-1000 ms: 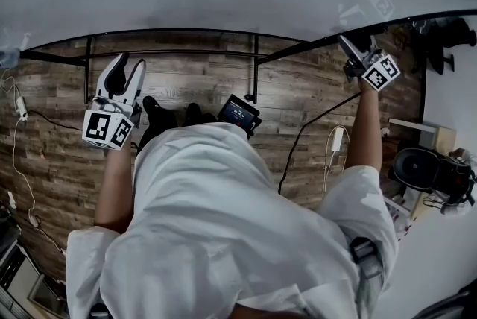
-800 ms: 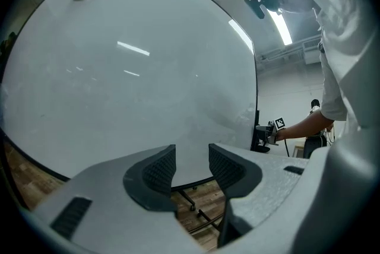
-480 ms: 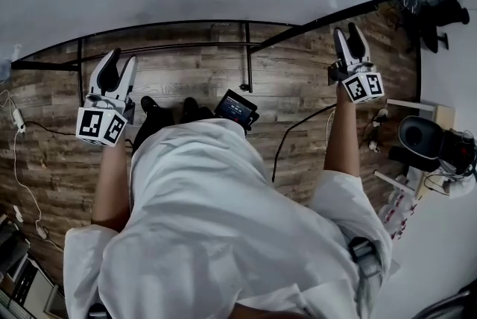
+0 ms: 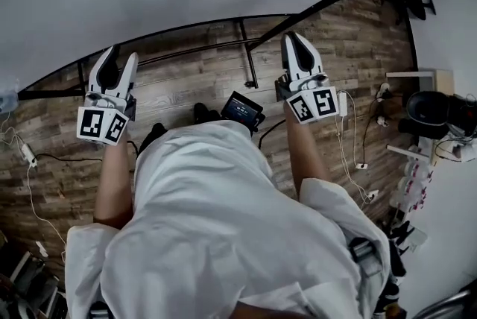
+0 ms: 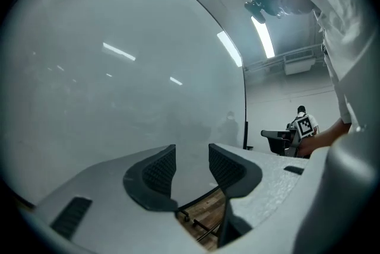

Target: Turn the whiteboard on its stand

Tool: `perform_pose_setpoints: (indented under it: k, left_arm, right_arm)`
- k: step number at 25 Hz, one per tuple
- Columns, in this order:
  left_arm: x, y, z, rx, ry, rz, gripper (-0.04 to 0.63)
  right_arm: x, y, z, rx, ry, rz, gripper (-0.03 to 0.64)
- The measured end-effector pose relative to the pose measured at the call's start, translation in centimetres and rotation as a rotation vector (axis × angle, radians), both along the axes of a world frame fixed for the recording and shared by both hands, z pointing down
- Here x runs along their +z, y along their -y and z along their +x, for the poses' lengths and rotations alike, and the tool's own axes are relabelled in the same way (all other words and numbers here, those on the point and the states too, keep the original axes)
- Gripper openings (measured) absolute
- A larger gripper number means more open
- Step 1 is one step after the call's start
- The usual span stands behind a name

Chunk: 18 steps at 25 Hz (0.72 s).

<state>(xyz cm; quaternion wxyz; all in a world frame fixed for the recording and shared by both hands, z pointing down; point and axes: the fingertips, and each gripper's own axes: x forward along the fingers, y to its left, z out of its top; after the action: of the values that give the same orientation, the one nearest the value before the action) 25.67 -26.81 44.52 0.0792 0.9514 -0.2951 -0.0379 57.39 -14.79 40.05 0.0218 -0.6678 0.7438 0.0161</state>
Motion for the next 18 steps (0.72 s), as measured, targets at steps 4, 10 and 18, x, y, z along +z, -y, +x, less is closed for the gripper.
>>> perform_pose_setpoints:
  k: [4,10,18]
  left_arm:
    - [-0.2,0.5,-4.7,0.058,-0.002,-0.002,0.172]
    - [-0.6,0.6,-14.9,0.104,-0.004,0.013,0.069]
    - [2.3,0.1,-23.7,0.071,0.047,0.002,0.005]
  right_arm:
    - [0.3,1.1,-9.7,0.03,-0.008,-0.021,-0.003]
    - [1.9,1.2,-22.5,0.034,-0.036,-0.096,-0.003]
    - [4.1,-2.8,-30.1,0.15,-0.065,-0.164,-0.003]
